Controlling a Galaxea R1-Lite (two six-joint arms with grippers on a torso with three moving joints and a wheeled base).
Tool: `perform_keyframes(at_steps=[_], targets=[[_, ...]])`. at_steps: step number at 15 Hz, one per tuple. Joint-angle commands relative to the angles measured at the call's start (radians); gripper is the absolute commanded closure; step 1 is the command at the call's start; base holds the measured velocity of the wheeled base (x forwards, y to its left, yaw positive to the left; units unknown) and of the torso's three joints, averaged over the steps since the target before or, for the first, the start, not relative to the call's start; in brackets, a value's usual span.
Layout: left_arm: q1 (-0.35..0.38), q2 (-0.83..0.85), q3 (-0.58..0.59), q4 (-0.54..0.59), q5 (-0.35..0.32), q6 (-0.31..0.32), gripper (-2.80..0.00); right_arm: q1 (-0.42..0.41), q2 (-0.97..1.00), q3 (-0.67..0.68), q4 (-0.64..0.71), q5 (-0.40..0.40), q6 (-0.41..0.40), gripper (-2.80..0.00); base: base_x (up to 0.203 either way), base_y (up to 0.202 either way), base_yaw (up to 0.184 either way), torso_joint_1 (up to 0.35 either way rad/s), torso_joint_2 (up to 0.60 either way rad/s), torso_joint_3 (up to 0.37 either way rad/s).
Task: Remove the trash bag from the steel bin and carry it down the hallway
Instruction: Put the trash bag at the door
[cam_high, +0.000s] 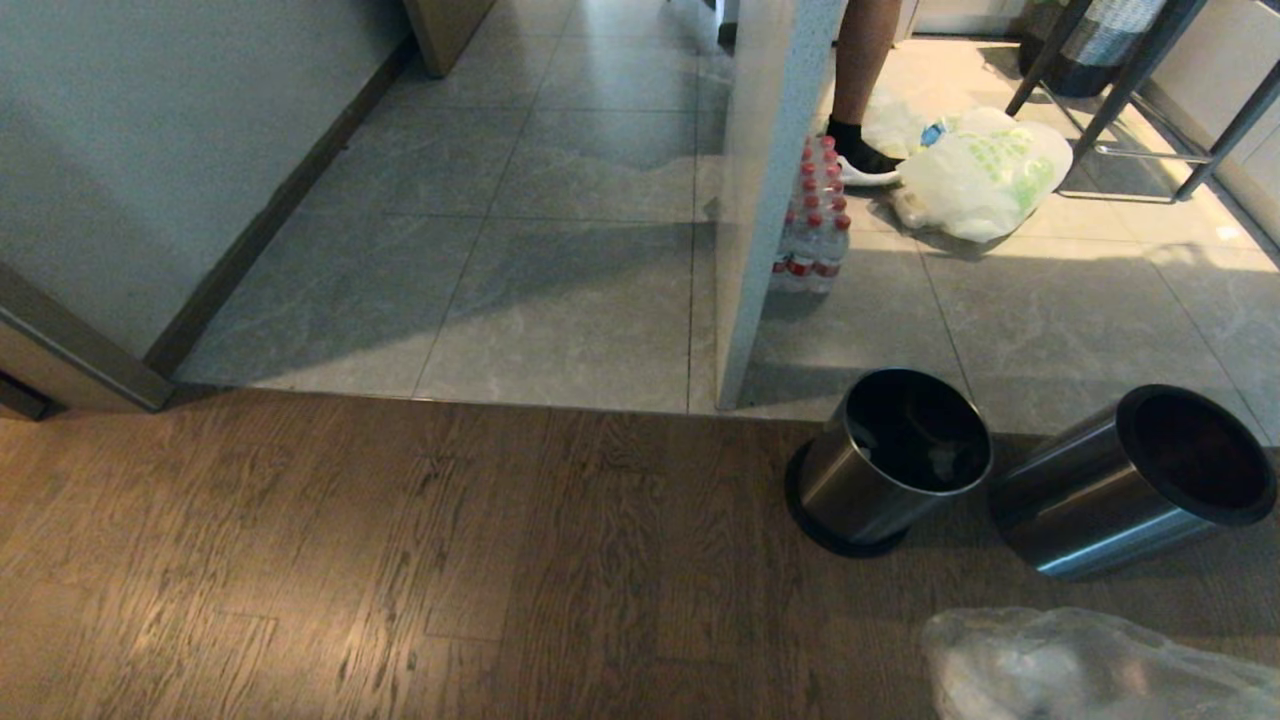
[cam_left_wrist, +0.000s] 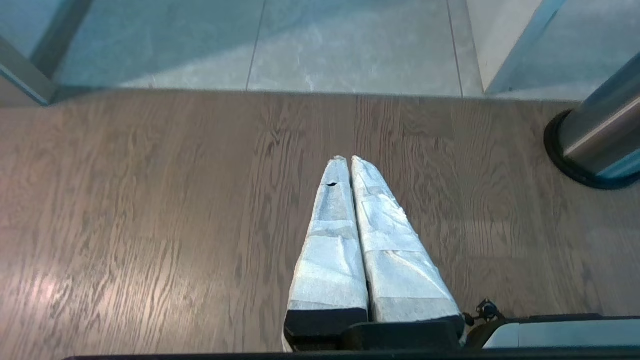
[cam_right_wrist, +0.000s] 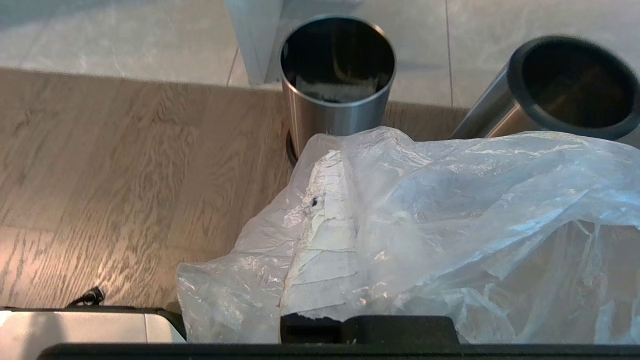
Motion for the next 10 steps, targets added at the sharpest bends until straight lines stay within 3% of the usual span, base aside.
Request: perform_keyframes(at_steps=[1,10], targets=[[0.0,0.0,0.0,0.0,0.0,0.0,0.0,0.0,0.002,0.002,0.0,0.0,0.0,0.0,0.0,0.0,0.0,0.002,0.01,0.193],[0.0,0.0,0.0,0.0,0.0,0.0,0.0,0.0,0.002,0.002,0.0,0.0,0.0,0.0,0.0,0.0,0.0,0.002,0.0,0.202]])
